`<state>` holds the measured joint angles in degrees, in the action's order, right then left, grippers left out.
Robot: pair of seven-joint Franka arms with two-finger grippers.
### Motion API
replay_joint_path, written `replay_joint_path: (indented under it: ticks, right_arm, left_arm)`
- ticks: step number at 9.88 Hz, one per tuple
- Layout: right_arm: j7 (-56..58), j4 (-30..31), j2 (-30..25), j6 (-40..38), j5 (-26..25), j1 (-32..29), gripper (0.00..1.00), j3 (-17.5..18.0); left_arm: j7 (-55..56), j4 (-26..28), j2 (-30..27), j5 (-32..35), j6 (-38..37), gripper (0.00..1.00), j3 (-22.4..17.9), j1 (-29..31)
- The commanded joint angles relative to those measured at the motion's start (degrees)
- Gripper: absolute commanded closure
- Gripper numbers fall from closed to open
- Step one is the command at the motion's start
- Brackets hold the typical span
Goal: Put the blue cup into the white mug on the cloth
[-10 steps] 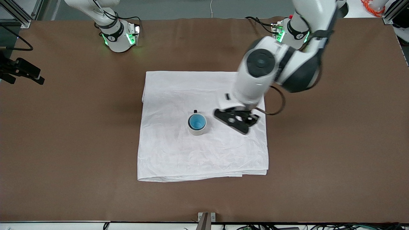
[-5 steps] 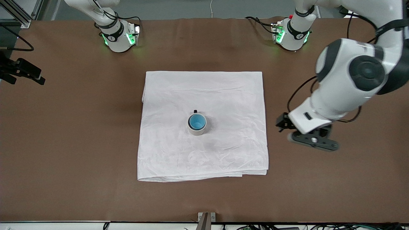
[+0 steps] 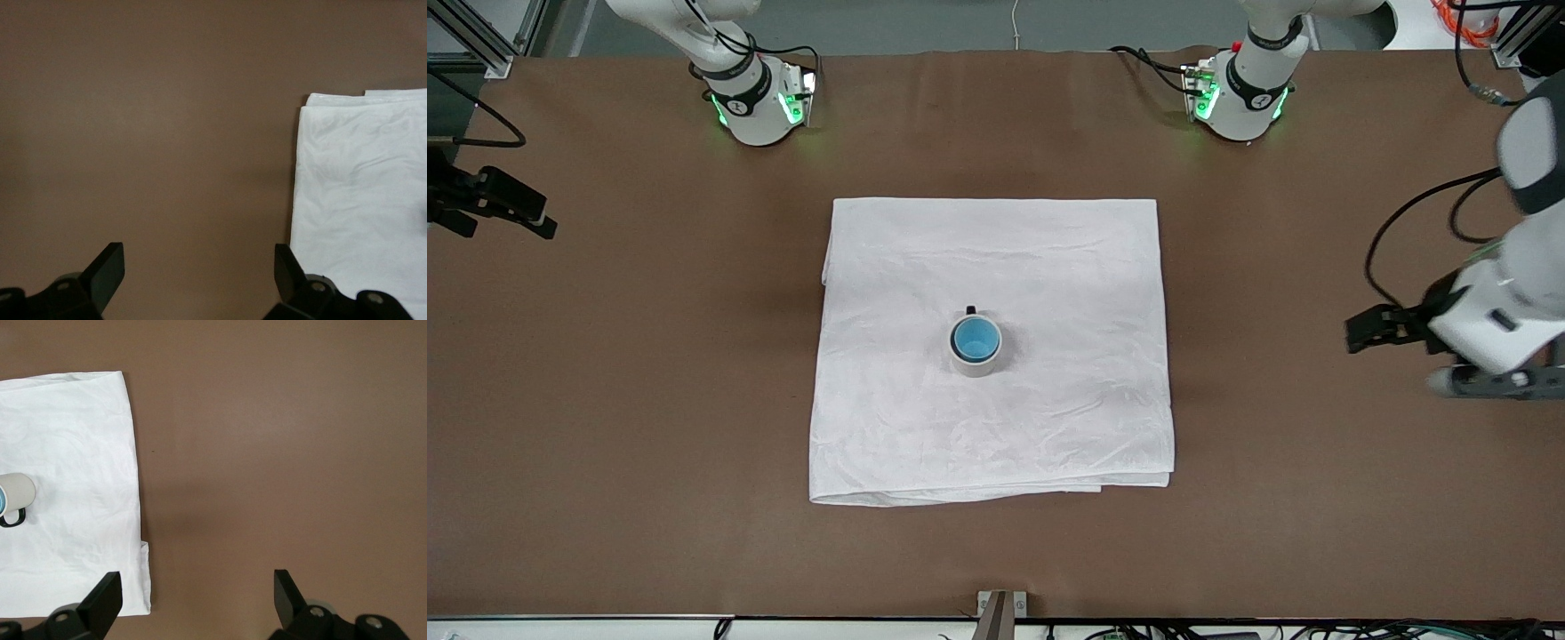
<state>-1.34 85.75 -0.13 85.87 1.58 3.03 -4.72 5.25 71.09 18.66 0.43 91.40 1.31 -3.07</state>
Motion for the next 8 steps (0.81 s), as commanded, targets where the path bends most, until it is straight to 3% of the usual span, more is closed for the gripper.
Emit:
replay_joint_path:
  ticks: [1, 2, 4, 5, 6, 8]
  right_arm:
    - [-0.6, -0.85, 0.22, -0.52, -0.7, 0.48, 0.0, 0.06]
    - [-0.6, -0.85, 0.22, -0.7, -0.7, 0.48, 0.0, 0.06]
    - [-0.6, -0.76, 0.22, -0.79, -0.7, 0.48, 0.0, 0.06]
    - [-0.6, -0.76, 0.22, -0.87, -0.7, 0.48, 0.0, 0.06]
    - [-0.6, -0.76, 0.22, -0.88, -0.7, 0.57, 0.0, 0.06]
    - [-0.6, -0.76, 0.22, -0.88, -0.79, 0.57, 0.0, 0.06]
  left_arm:
    - [1.87, 5.44, -5.98, -1.04, 1.04, 0.01, 0.36, 0.96]
    - [1.87, 9.55, -9.05, -1.05, 4.36, 0.01, 0.19, 0.96]
    - [1.34, 24.12, -17.48, -0.96, 13.23, 0.01, -0.16, 0.96]
    - [0.82, 24.53, -17.69, -0.96, 11.71, 0.01, -0.08, 1.22]
    - [1.68, 21.49, -16.21, -0.7, 11.17, 0.01, -0.16, 1.23]
    - [1.69, 11.49, -9.55, -0.52, 6.79, 0.01, -0.16, 1.49]
